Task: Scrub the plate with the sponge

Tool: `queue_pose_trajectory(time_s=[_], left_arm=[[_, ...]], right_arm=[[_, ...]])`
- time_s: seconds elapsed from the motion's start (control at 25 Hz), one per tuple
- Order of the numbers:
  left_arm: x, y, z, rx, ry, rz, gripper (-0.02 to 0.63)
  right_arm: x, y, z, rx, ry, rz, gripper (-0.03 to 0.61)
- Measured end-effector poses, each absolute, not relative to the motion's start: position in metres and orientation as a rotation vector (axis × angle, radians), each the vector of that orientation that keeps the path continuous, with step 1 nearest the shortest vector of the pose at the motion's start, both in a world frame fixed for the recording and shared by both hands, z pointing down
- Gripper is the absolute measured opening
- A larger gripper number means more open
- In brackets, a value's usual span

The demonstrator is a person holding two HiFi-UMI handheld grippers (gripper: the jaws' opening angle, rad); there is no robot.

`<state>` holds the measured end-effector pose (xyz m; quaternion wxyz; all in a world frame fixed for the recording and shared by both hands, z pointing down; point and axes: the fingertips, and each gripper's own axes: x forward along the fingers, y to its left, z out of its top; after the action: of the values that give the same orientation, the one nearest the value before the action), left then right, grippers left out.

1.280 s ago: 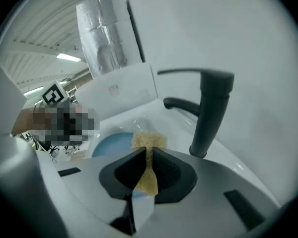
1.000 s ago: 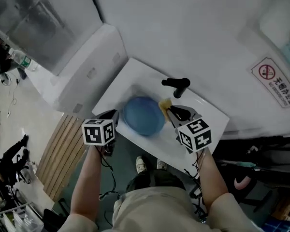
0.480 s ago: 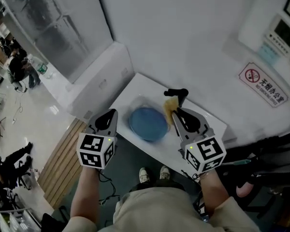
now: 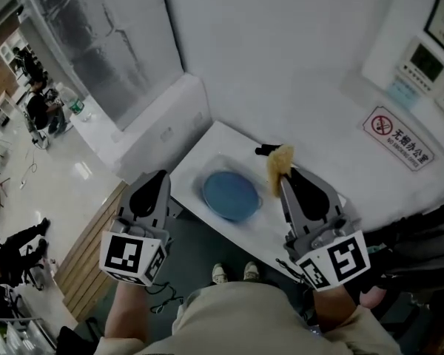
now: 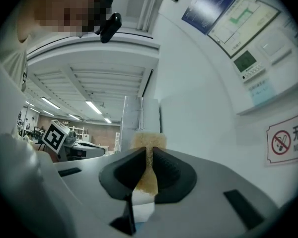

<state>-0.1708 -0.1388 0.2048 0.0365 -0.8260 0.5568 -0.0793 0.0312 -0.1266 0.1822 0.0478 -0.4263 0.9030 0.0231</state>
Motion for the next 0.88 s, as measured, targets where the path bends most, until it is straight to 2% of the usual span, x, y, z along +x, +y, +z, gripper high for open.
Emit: queue_pose_trajectory(time_s=[0.88], left_arm=[[-0.16, -0.109, 0.243, -2.61, 1.644, -0.279, 0.006]], right_arm=[[0.001, -0.11, 0.233, -1.228, 2.886, -0.13, 0.049]])
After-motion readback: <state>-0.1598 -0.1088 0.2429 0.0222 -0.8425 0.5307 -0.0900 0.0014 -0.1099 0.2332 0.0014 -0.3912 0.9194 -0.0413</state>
